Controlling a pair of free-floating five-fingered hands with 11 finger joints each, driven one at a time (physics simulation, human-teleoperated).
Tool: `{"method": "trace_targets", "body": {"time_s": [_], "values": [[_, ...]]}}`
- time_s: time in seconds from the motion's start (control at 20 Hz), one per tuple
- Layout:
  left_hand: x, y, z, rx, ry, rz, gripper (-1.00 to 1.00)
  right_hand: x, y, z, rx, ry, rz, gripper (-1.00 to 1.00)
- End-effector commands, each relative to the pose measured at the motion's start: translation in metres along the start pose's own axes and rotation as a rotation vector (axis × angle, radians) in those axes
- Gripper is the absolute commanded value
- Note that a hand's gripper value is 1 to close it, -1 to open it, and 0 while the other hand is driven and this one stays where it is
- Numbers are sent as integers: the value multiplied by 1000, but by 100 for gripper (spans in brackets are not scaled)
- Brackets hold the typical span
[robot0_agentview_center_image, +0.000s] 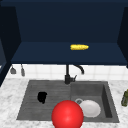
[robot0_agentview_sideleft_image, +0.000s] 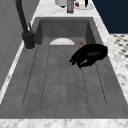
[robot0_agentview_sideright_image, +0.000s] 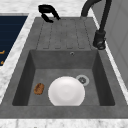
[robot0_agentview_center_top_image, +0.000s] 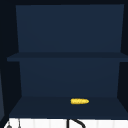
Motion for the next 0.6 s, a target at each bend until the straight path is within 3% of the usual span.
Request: {"method": "trace_targets", "body": {"time_s": [0.0,0.15,0.3,0.45,0.55], "values": [[0,0,0,0,0,0,0,-14,18,-23,7,-32,10,-100],[0,0,0,0,0,0,0,-22,22,-24,22,-70,-53,-100],[0,0,0,0,0,0,0,-32,14,-22,37,-102,-151,-100],[0,0,0,0,0,0,0,-41,15,-20,76,-136,-218,-100],[0,0,0,0,0,0,0,-46,13,-21,109,-152,-237,-100]]}}
